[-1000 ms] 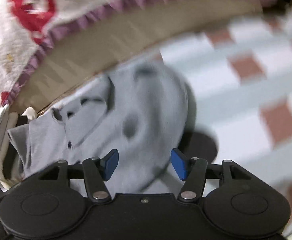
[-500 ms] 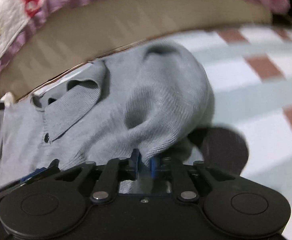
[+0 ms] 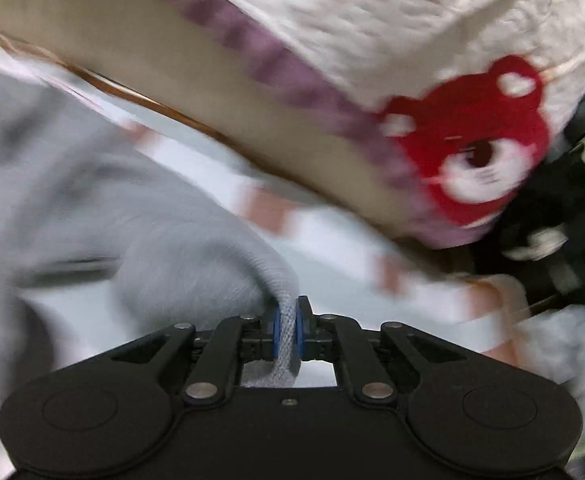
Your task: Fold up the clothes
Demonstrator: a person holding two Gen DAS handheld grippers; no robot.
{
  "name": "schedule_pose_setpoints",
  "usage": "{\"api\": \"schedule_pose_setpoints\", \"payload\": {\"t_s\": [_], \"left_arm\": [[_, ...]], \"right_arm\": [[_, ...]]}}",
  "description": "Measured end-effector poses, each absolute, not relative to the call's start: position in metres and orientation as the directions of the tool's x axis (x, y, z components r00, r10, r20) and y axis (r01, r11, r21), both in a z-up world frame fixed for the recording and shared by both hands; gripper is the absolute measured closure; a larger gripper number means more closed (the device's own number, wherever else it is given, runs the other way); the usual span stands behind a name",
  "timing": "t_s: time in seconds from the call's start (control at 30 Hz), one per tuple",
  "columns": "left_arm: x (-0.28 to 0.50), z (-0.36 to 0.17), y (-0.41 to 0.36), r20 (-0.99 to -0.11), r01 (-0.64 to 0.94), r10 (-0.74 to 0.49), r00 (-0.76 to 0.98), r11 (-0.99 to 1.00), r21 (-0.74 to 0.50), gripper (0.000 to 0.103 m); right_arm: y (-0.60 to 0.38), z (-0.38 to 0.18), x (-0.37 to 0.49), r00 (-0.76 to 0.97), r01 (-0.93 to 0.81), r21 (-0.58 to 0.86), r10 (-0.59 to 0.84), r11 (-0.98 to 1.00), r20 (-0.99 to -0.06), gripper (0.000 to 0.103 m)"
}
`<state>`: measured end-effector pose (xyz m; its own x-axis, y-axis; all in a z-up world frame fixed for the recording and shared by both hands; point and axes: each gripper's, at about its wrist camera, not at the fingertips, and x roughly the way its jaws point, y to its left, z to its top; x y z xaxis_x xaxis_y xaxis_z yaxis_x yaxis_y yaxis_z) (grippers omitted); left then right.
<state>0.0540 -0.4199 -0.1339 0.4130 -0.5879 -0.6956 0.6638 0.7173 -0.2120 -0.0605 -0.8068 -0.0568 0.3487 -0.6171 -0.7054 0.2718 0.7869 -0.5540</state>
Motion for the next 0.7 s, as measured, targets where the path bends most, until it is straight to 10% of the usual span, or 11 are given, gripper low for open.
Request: {"api": "schedule_pose_setpoints", "payload": {"t_s": [0.17, 0.3, 0.43, 0.7], "left_arm": [[0.056, -0.136, -0.42, -0.704, 0.661, -0.575, 0.417, 0.723, -0.199, 0.063], [0.059, -0.139, -0.419, -0.707, 0.657, -0.573, 0.414, 0.726, -0.204, 0.063], [0.057, -0.136, -0.425, -0.689, 0.666, -0.595, 0.414, 0.714, -0.216, 0.063], [0.059, -0.124, -0.424, -0.675, 0.639, -0.587, 0.447, 0.738, -0.218, 0.062]], "right_arm": [[-0.901, -0.078, -0.046, 0.179, 0.327, -0.747, -0.814, 0.579, -0.553, 0.102], [-0.947, -0.068, -0.055, 0.162, 0.542, -0.62, -0.794, 0.567, -0.586, 0.098], [-0.948, -0.067, -0.082, 0.33, 0.697, -0.252, -0.613, 0.671, -0.718, 0.052], [-0.934, -0.126, -0.138, 0.497, 0.812, 0.247, -0.406, 0.528, -0.766, 0.041]]}}
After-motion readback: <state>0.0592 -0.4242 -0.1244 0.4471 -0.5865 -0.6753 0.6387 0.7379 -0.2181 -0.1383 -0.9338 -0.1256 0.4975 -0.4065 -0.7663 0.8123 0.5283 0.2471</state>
